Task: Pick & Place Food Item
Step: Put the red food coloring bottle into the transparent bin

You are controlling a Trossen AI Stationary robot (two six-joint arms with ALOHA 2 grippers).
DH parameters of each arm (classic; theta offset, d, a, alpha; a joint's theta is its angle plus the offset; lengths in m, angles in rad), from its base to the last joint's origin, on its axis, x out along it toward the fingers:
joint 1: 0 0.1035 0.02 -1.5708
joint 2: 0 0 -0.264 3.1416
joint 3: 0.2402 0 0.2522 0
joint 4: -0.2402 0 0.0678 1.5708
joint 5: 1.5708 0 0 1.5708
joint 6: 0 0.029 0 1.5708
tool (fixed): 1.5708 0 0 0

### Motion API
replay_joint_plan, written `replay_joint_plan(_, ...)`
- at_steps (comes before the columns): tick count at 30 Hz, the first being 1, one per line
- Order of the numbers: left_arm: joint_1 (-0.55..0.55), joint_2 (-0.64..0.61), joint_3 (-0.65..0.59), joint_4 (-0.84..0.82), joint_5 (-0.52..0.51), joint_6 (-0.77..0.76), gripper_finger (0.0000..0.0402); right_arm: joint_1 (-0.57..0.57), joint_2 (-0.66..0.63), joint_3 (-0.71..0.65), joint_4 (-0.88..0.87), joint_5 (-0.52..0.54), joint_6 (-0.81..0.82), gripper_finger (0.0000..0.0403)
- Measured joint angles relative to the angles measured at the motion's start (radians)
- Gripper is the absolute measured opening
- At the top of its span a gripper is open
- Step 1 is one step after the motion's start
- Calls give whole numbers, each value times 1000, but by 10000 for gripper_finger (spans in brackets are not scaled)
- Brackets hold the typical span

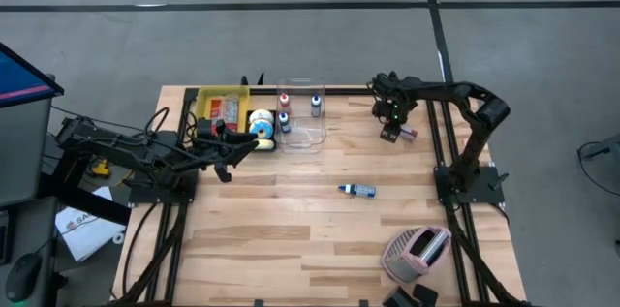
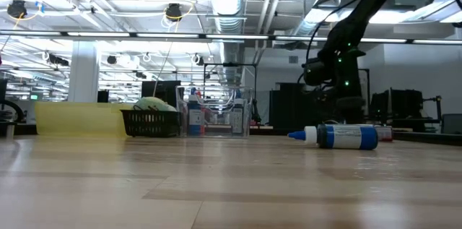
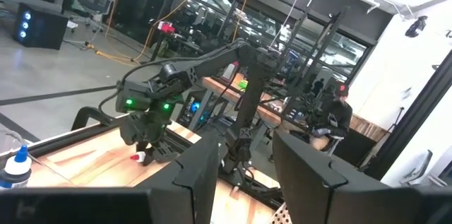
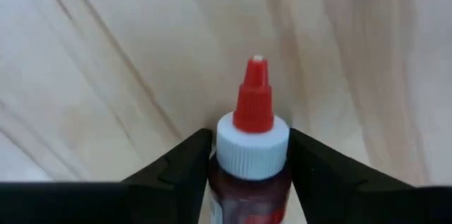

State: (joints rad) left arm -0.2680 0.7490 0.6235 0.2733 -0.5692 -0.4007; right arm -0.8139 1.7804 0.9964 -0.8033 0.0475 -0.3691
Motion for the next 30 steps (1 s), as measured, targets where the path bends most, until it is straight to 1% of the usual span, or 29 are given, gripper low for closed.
replay_joint_plan(7, 0, 0, 0, 0, -2, 0, 131, 2, 4, 24, 64, -6, 10, 190)
replay_joint_plan(14, 0, 0, 0, 6, -3, 0, 131, 2, 4, 25, 63, -3, 34, 190)
replay_joint_plan(26, 0, 0, 0, 6, -3, 0, 131, 16, 2, 25, 15, 2, 41, 160)
replay_joint_plan(30, 0, 0, 0, 6, -4, 0, 131, 16, 1, 25, 0, 24, 48, 149)
